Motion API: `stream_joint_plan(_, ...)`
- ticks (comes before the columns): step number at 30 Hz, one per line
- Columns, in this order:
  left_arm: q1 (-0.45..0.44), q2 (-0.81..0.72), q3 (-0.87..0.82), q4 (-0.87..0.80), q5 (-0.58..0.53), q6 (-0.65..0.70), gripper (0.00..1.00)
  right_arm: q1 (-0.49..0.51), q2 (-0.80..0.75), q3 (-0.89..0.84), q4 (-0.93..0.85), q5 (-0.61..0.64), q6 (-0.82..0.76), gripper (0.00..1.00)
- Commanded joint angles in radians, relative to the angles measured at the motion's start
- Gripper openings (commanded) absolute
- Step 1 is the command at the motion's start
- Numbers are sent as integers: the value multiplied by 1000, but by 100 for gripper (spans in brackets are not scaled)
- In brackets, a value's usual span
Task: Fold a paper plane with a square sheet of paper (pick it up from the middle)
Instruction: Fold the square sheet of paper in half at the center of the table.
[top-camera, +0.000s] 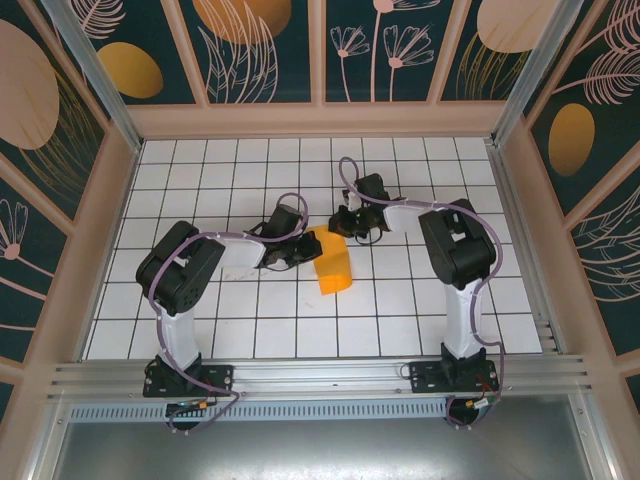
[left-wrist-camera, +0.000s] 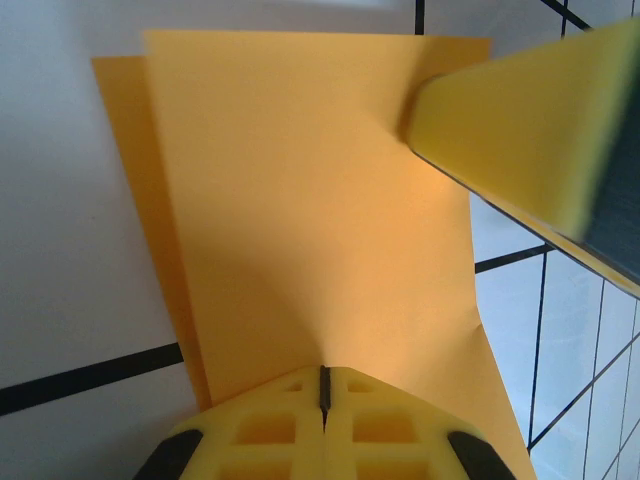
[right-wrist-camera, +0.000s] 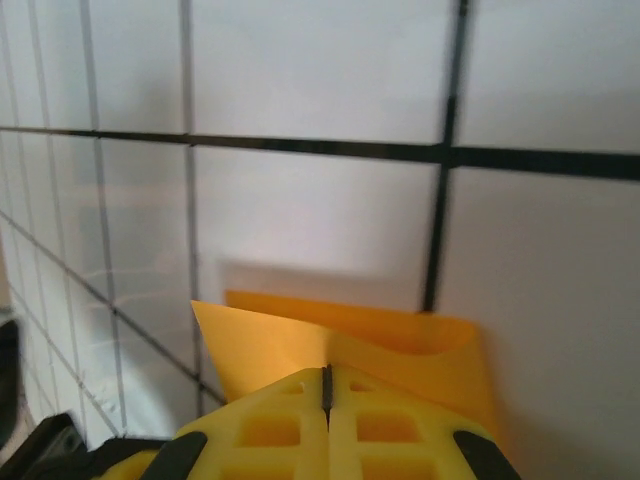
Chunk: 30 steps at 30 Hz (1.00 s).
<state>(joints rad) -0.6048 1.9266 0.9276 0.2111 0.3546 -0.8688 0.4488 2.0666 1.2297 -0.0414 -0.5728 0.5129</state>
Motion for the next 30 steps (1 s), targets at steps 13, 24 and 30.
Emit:
stream_joint_plan(13,8,95,-70,-274,-171,23,0,-140,-88,20,-48,76,6,0)
stream_joint_plan(24,7,97,-49,-270,-175,55,0,11,-253,-243,3,-75,68,0)
stream_joint_plan(30,7,106,-43,-258,-172,69,0,47,-230,-267,-21,-42,64,0)
